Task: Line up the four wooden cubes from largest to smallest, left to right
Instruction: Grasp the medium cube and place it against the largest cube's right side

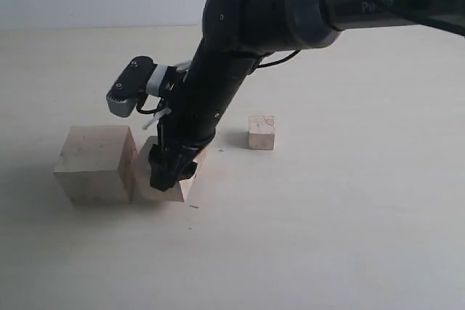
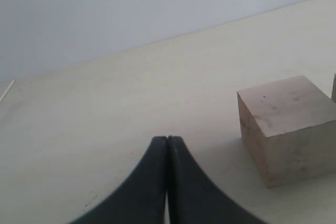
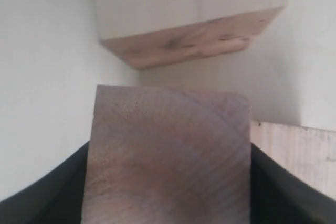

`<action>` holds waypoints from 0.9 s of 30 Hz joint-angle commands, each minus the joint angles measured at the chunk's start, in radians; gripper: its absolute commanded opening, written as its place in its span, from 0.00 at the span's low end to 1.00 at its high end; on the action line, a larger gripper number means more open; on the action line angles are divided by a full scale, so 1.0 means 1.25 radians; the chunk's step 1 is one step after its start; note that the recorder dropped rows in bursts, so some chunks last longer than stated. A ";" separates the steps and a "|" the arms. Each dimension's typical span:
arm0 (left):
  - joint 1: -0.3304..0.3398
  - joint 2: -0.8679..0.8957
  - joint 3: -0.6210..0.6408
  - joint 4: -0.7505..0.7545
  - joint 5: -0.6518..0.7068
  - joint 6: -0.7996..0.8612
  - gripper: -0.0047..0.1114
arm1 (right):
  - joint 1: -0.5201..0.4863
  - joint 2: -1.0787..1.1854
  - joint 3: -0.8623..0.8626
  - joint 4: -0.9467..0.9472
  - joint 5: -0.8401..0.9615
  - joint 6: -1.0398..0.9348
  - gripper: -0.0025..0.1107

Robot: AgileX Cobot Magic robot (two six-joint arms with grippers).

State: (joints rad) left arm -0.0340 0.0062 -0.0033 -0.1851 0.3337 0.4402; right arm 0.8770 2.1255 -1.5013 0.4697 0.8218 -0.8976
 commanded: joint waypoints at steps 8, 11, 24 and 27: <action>0.002 -0.005 0.003 -0.008 -0.005 0.002 0.04 | -0.003 0.025 0.004 -0.280 -0.150 0.184 0.02; 0.002 -0.005 0.003 -0.008 -0.005 0.002 0.04 | -0.003 0.006 0.004 -0.259 -0.148 0.184 0.02; 0.002 -0.005 0.003 -0.008 -0.005 0.002 0.04 | 0.053 -0.011 0.004 -0.083 -0.081 -0.064 0.02; 0.002 -0.005 0.003 -0.008 -0.005 0.002 0.04 | 0.051 0.015 0.004 -0.099 -0.107 -0.064 0.02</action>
State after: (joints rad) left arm -0.0340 0.0062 -0.0033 -0.1851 0.3337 0.4402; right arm 0.9434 2.1232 -1.4945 0.3603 0.7234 -0.9611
